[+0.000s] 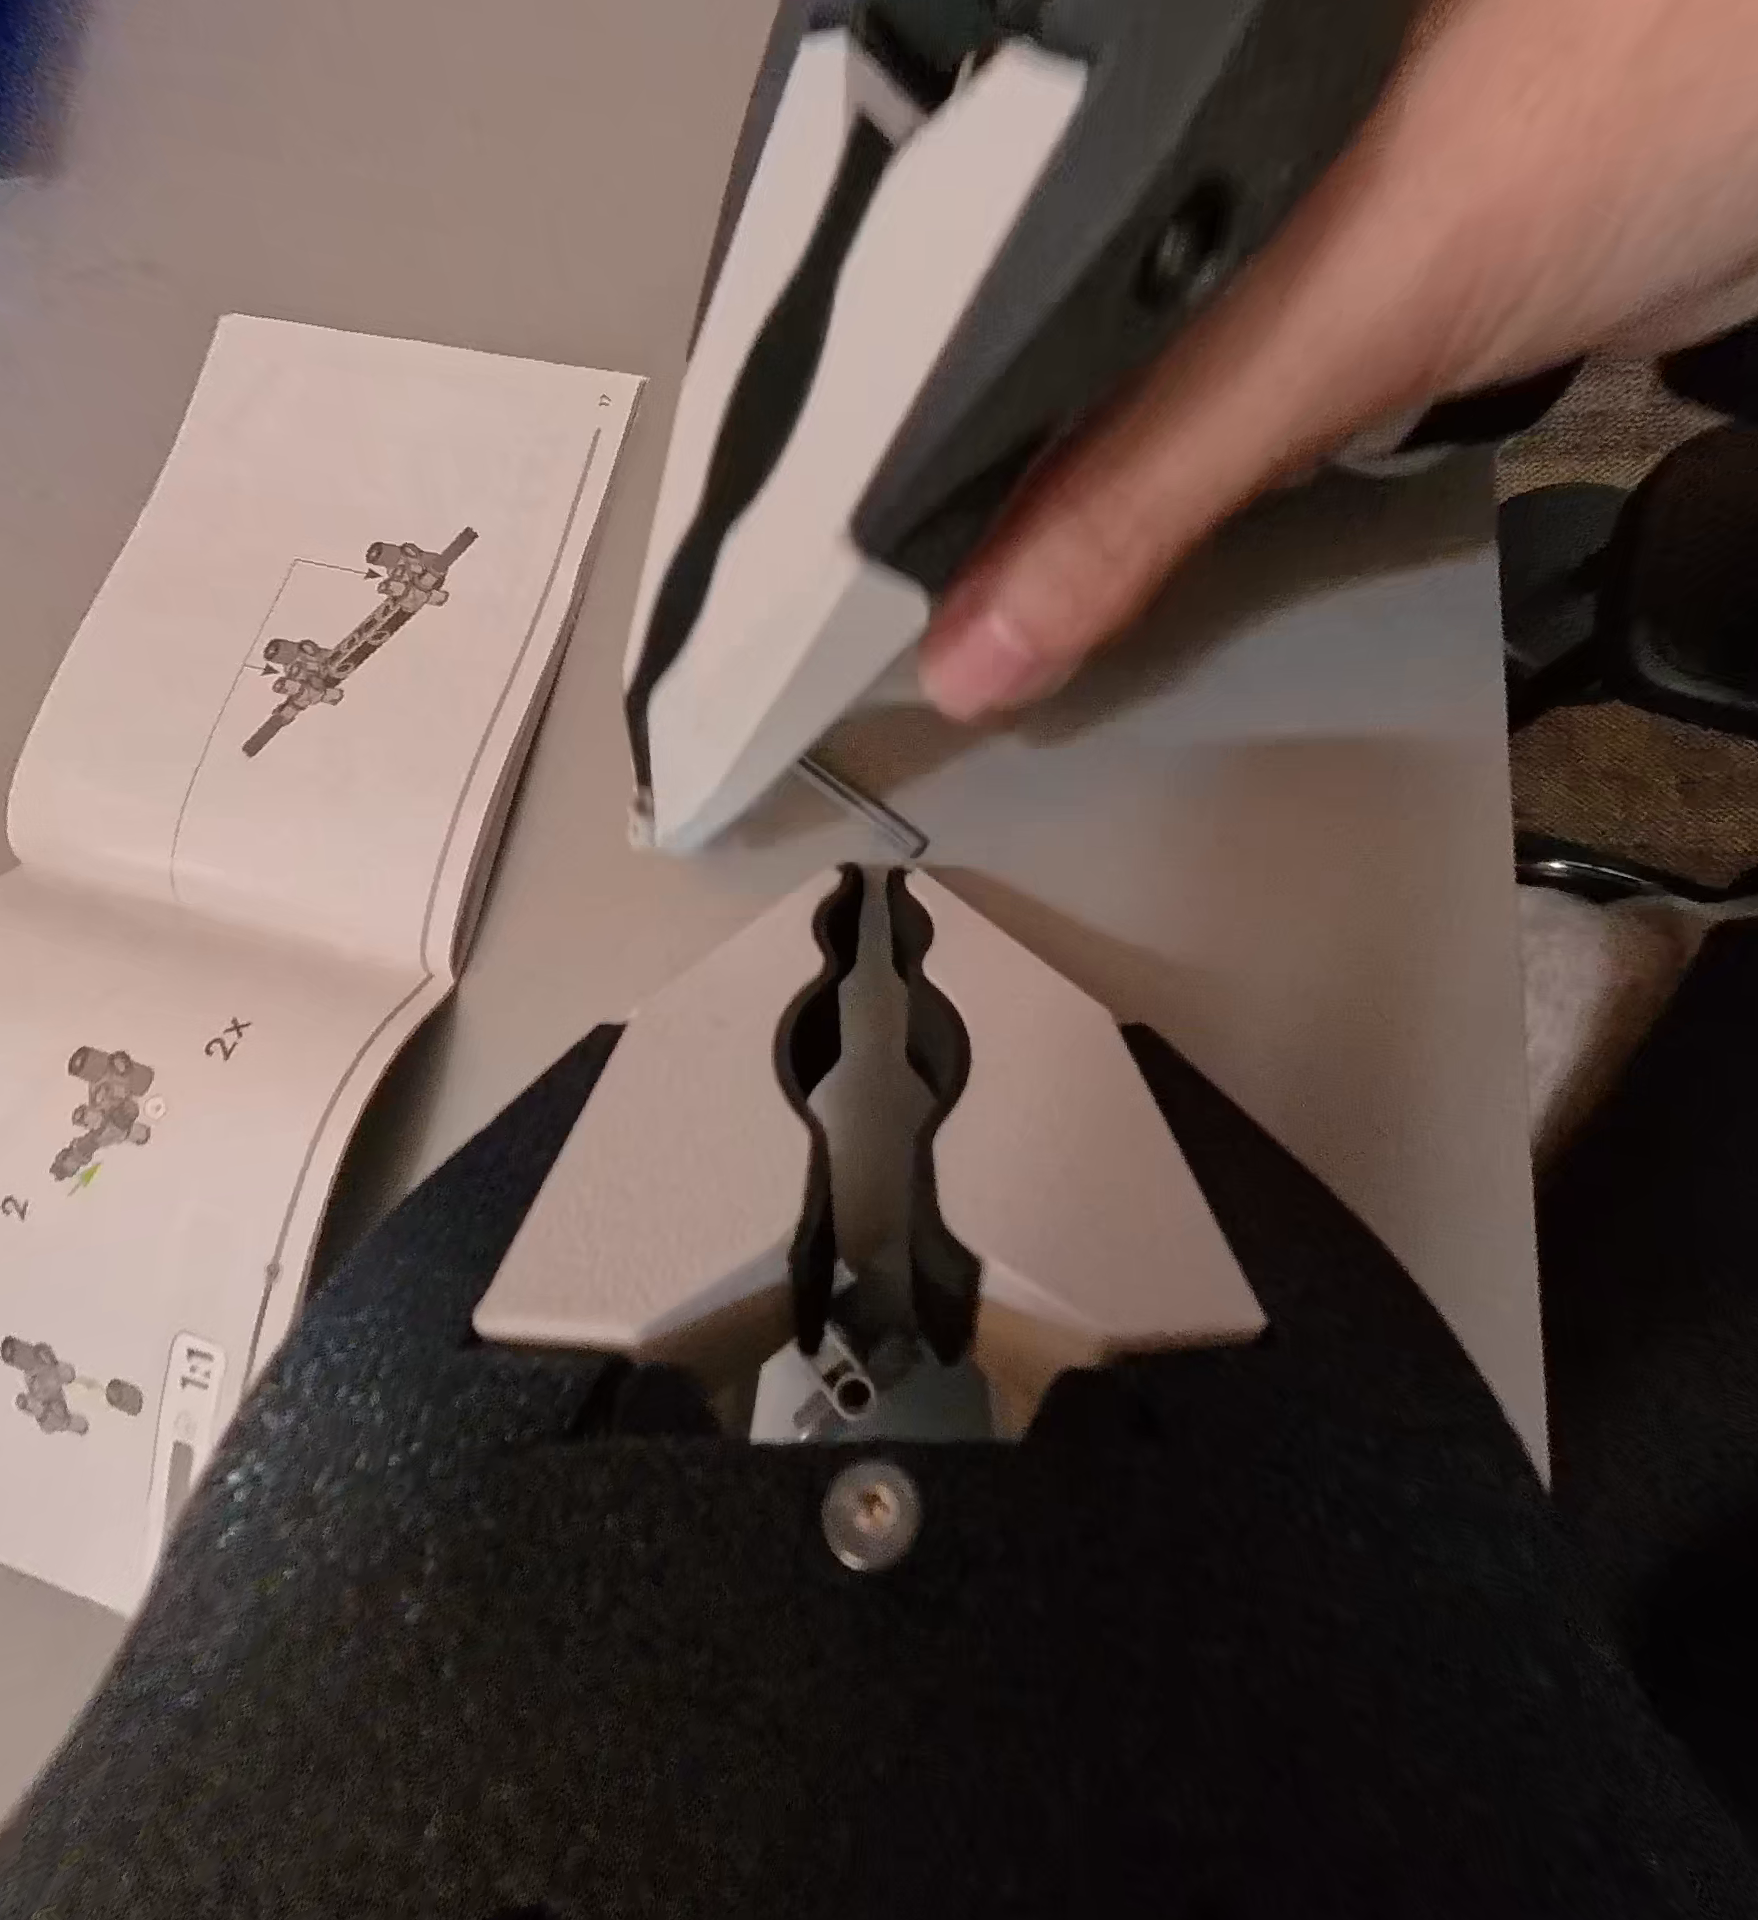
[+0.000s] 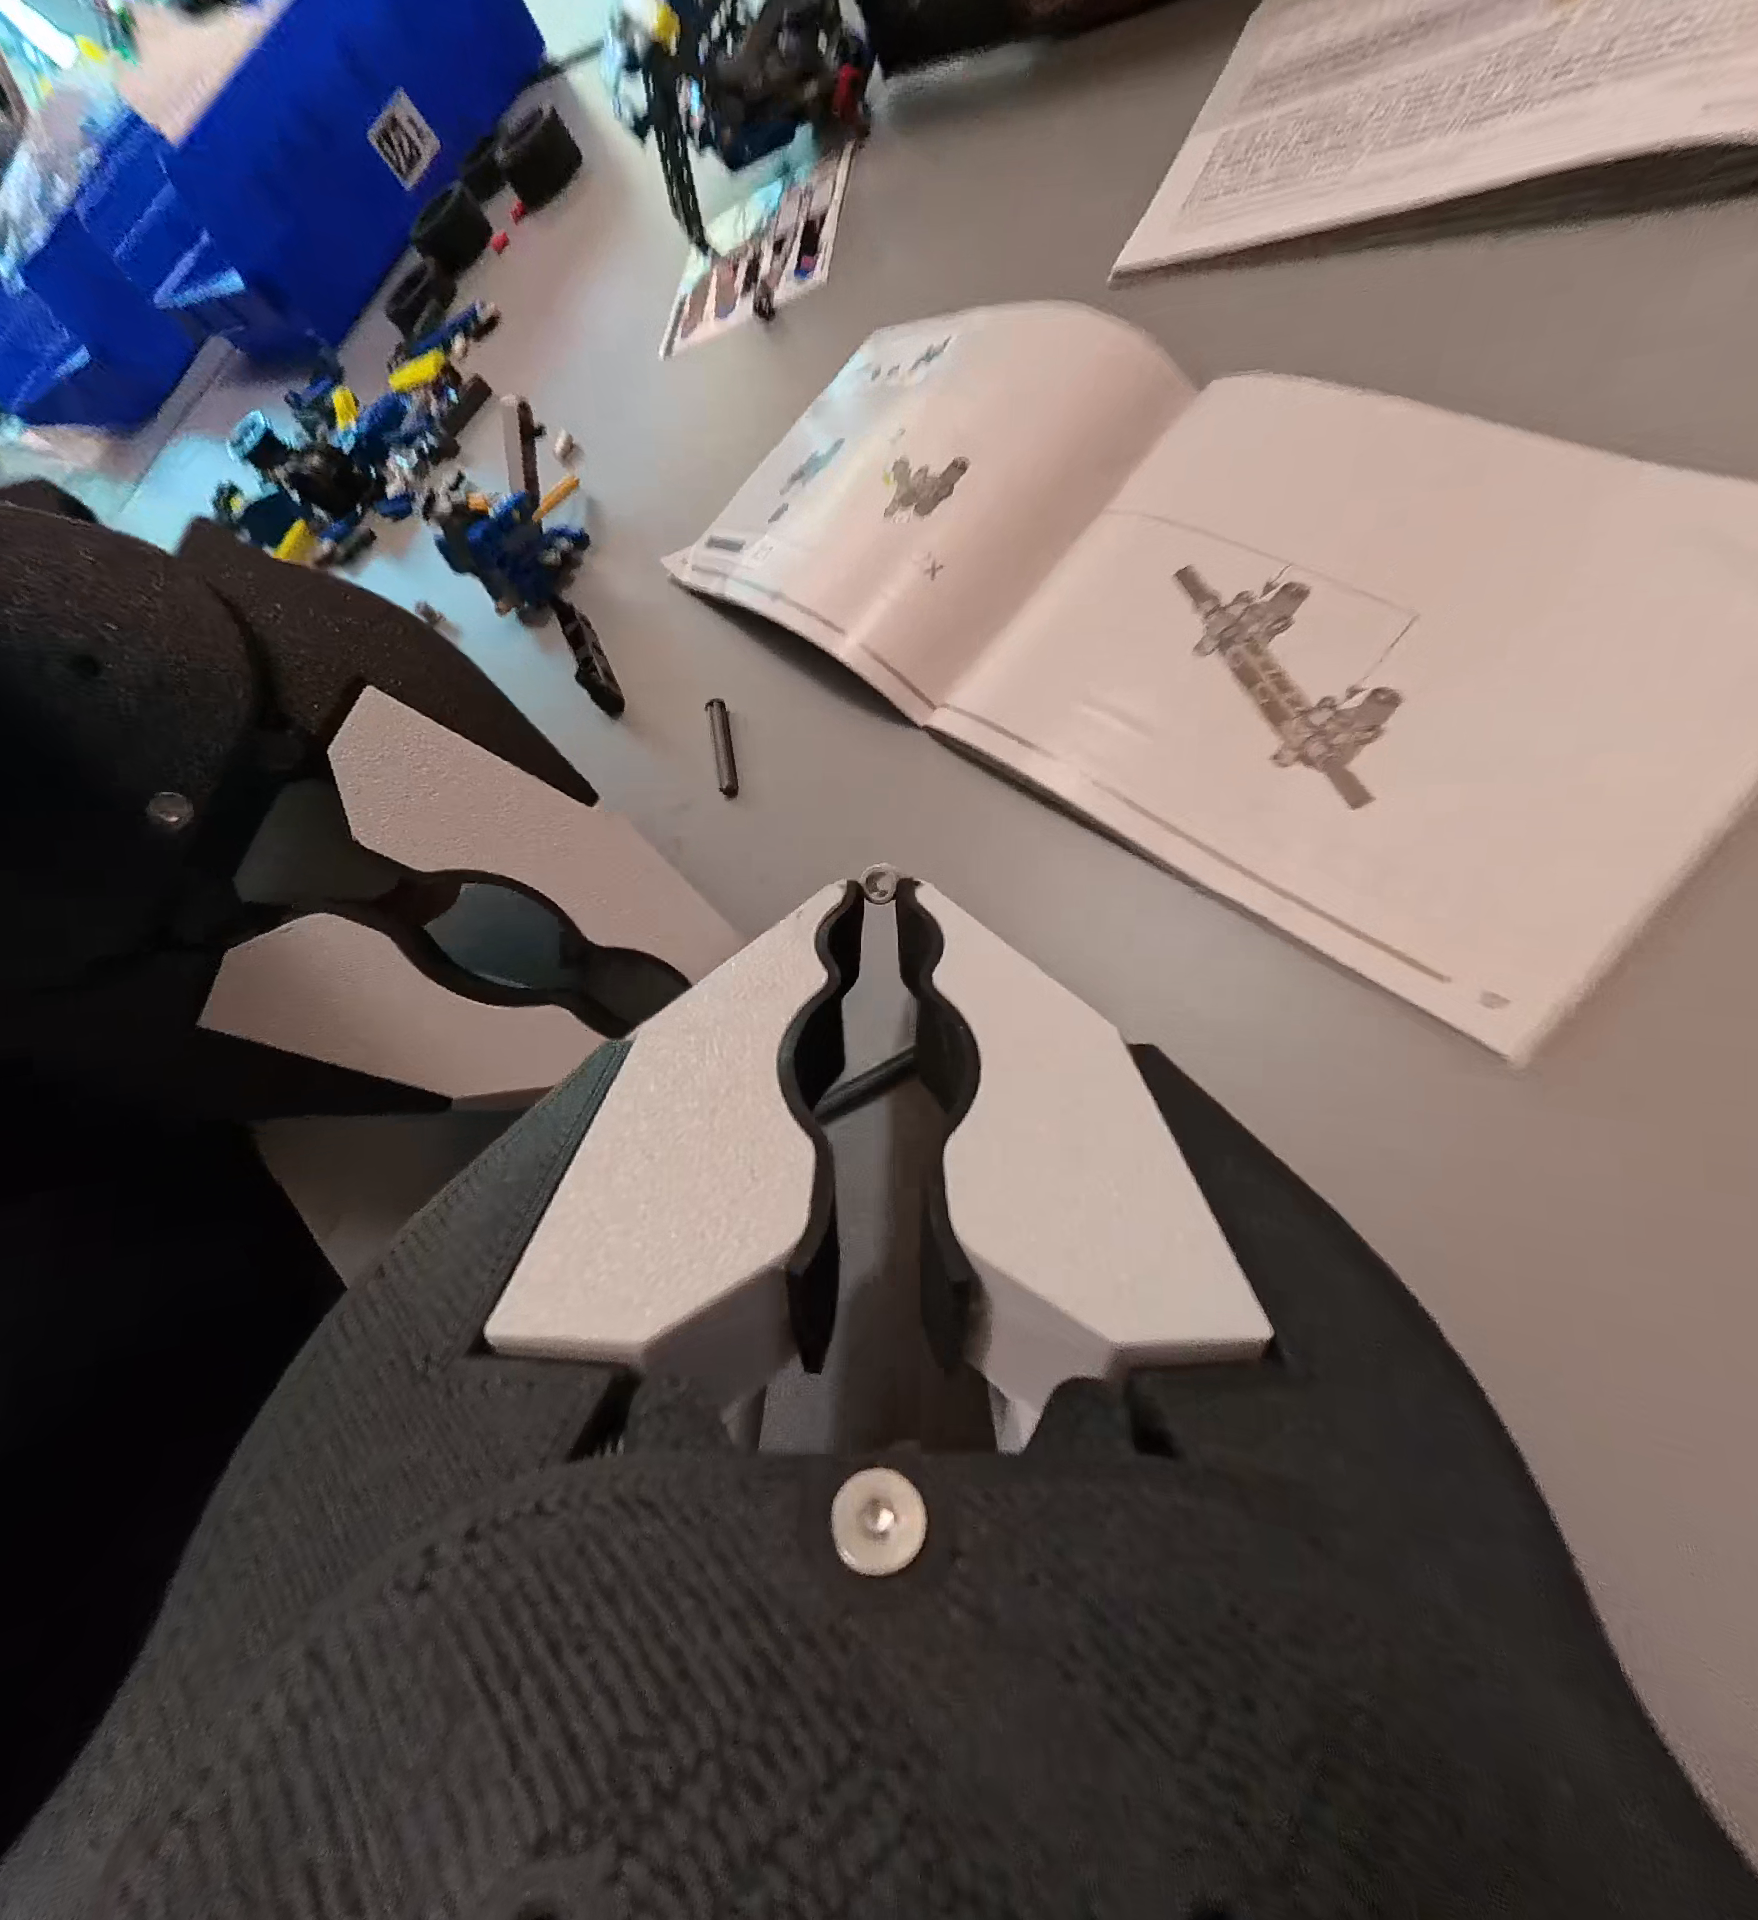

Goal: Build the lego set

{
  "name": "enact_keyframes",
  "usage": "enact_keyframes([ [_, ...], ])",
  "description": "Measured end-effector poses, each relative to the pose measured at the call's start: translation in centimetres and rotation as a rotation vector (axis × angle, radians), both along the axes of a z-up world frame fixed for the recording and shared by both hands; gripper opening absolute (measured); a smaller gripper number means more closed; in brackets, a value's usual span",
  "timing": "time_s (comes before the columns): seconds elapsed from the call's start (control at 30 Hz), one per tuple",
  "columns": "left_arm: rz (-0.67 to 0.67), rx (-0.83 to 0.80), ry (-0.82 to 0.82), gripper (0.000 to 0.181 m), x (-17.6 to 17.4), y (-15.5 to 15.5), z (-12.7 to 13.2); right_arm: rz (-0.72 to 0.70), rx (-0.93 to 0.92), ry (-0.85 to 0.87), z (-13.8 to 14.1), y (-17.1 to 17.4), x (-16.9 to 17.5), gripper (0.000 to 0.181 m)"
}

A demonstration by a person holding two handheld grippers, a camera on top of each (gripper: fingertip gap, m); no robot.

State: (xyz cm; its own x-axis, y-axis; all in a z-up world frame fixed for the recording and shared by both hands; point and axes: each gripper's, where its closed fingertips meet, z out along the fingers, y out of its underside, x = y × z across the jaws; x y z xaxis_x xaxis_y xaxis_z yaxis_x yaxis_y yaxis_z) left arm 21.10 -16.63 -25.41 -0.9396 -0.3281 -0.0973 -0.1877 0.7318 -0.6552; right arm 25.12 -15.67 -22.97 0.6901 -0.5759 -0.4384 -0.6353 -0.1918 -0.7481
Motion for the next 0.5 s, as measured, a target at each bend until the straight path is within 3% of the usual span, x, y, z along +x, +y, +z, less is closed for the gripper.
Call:
enact_keyframes([
  [0.2,-0.088,-0.093,-0.041,0.010,1.1,1.1,2.3,-0.104,0.052,-0.008,1.0,-4.6,0.0,0.005],
  [0.37,-0.456,0.003,-0.201,0.014,1.2,1.2,3.2,-0.098,0.081,0.037,0.4,-5.6,-1.5,0.005],
  [0.5,-0.704,0.073,-0.347,0.016,1.4,-0.9,3.7,-0.115,0.072,0.041,0.3,-6.3,-1.5,0.005],
])
